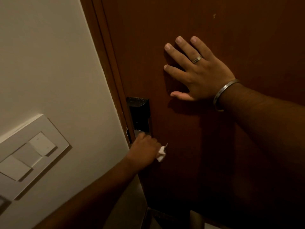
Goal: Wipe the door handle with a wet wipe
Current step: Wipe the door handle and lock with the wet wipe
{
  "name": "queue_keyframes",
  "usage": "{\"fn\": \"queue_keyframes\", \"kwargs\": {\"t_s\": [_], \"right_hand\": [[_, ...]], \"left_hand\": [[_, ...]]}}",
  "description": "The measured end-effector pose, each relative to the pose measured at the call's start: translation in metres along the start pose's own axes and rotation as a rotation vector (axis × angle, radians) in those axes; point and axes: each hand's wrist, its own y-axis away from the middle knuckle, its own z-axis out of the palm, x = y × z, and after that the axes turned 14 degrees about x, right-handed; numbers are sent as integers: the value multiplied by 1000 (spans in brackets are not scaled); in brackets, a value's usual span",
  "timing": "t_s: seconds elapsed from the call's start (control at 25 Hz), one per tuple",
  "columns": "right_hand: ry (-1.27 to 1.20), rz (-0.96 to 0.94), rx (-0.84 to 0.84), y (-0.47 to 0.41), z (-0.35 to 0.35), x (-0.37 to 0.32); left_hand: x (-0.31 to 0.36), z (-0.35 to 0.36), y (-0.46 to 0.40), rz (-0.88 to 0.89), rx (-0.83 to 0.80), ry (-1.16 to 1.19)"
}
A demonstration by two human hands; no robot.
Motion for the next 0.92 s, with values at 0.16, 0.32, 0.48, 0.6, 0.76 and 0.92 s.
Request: {"fn": "queue_keyframes", "kwargs": {"t_s": [0.16, 0.32, 0.48, 0.6, 0.76, 0.92], "right_hand": [[2, -4, -2, 0, -2, 1], [-8, 0, -3, 0, 1, -2], [-7, -2, 2, 0, -1, 1], [-3, -3, -2, 0, -2, -1], [-20, 2, 8, -1, -1, 0], [-8, -3, 16, 0, -1, 0]], "left_hand": [[40, 5, -14, -176, -35, 110], [-19, 2, 30, -67, 183, 95], [14, -2, -3, -60, 60, 46], [49, 0, -32, -100, -5, 92], [-5, 0, 10, 55, 48, 174], [-11, -11, 0, 61, -66, 129]]}}
